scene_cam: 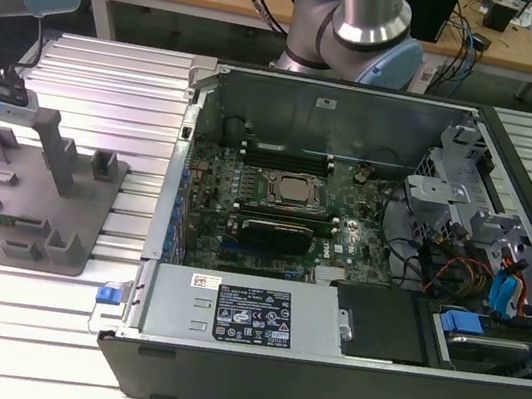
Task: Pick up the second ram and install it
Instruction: 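Pick up the second ram and move it above second insertion slot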
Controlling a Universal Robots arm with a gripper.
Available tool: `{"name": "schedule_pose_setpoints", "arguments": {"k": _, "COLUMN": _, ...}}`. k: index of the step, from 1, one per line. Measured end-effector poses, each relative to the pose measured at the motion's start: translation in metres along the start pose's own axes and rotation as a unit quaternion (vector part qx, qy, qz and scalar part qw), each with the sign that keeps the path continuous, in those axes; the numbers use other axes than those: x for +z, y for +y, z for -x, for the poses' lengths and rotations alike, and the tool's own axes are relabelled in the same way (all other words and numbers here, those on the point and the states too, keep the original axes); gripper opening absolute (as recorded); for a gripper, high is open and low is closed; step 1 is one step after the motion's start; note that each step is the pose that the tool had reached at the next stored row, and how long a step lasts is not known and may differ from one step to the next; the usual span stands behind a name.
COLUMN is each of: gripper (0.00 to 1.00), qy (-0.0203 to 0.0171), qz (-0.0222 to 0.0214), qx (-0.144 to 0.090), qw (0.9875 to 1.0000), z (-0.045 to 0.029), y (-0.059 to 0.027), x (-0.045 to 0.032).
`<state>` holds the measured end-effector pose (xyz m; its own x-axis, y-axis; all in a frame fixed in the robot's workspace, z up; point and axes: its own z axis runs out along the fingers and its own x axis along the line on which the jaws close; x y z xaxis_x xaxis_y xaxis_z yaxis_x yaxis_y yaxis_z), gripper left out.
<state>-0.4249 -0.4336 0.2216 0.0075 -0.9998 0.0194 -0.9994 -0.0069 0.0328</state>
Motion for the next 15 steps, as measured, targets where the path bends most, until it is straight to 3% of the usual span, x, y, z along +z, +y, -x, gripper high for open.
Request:
{"name": "schedule_pose_setpoints", "arguments": {"k": 3, "gripper": 0.34, "qy": 0.0005, "qz": -0.0001, "qx": -0.007, "qw": 1.0, "z": 0.0001, "y": 0.0005, "x": 0.0051}}
{"name": "schedule_pose_setpoints", "arguments": {"k": 9, "gripper": 0.34, "qy": 0.0009, "qz": 0.0, "qx": -0.011, "qw": 0.9999, "z": 0.0001, "y": 0.0006, "x": 0.0083}}
{"name": "schedule_pose_setpoints", "arguments": {"k": 15, "gripper": 0.34, "qy": 0.005, "qz": -0.0003, "qx": -0.013, "qw": 0.9999, "z": 0.0009, "y": 0.004, "x": 0.012}}
